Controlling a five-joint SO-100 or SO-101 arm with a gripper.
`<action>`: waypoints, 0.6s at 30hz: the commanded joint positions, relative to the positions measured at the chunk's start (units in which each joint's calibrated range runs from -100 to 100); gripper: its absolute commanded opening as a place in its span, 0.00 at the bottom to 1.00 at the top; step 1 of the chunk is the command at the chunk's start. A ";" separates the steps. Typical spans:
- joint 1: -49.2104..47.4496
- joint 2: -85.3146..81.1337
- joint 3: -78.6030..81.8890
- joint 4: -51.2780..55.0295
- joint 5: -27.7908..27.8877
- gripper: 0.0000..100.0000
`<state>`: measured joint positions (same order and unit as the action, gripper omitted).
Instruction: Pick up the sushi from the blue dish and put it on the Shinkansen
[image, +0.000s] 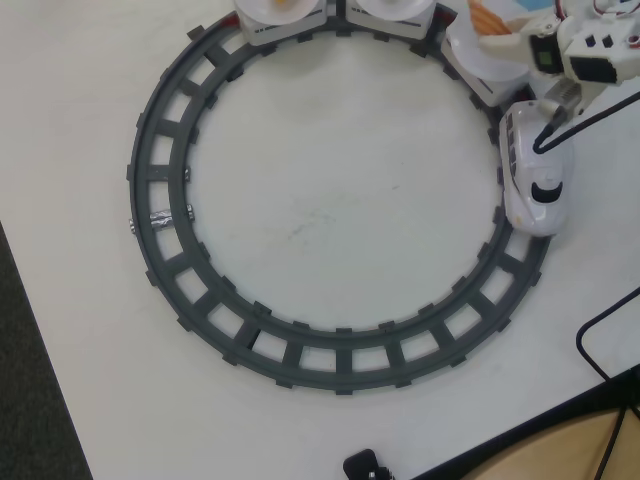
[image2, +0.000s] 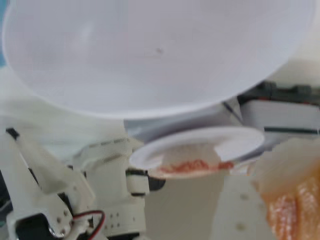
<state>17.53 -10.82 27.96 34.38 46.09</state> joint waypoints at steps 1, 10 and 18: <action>0.43 -0.58 -2.29 3.06 0.05 0.02; 2.63 -0.66 2.65 4.08 0.05 0.02; 3.51 -0.66 5.52 4.00 0.05 0.02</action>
<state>20.99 -10.74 33.45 38.23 45.99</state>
